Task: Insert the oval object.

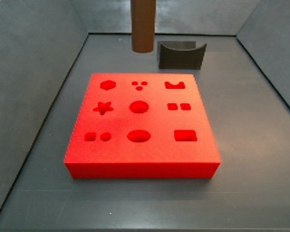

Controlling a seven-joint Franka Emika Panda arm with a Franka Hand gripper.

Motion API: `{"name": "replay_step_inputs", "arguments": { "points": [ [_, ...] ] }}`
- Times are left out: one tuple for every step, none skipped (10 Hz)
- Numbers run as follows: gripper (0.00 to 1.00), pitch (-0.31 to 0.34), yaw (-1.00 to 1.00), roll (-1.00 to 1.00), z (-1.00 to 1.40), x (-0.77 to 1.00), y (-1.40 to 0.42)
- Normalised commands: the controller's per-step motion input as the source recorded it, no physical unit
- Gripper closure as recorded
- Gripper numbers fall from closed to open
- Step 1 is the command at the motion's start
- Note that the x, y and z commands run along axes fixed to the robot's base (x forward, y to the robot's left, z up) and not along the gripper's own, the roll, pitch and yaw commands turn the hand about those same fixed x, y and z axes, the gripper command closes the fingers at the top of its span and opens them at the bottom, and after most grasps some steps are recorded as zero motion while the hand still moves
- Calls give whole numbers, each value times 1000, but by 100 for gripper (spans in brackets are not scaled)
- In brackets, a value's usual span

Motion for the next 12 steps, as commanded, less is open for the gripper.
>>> {"name": "replay_step_inputs", "arguments": {
  "points": [
    [100,-26,-280,-116,-86,0,0],
    [100,-117,-617,-266,-120,9,0],
    [100,-137,-786,-197,-120,74,-74],
    [100,-74,-740,-206,-106,186,-51],
    [100,0,-94,-69,-20,60,0],
    [100,0,0,-17,-71,17,-20],
    [100,-27,0,-97,-277,57,-209],
    [100,-11,0,0,-289,123,-423],
    [100,0,0,14,-300,160,-520],
    [100,-7,0,0,-311,143,-480],
    [100,0,0,0,-246,129,-480],
    [100,0,0,146,-134,114,-583]
  ]
}}
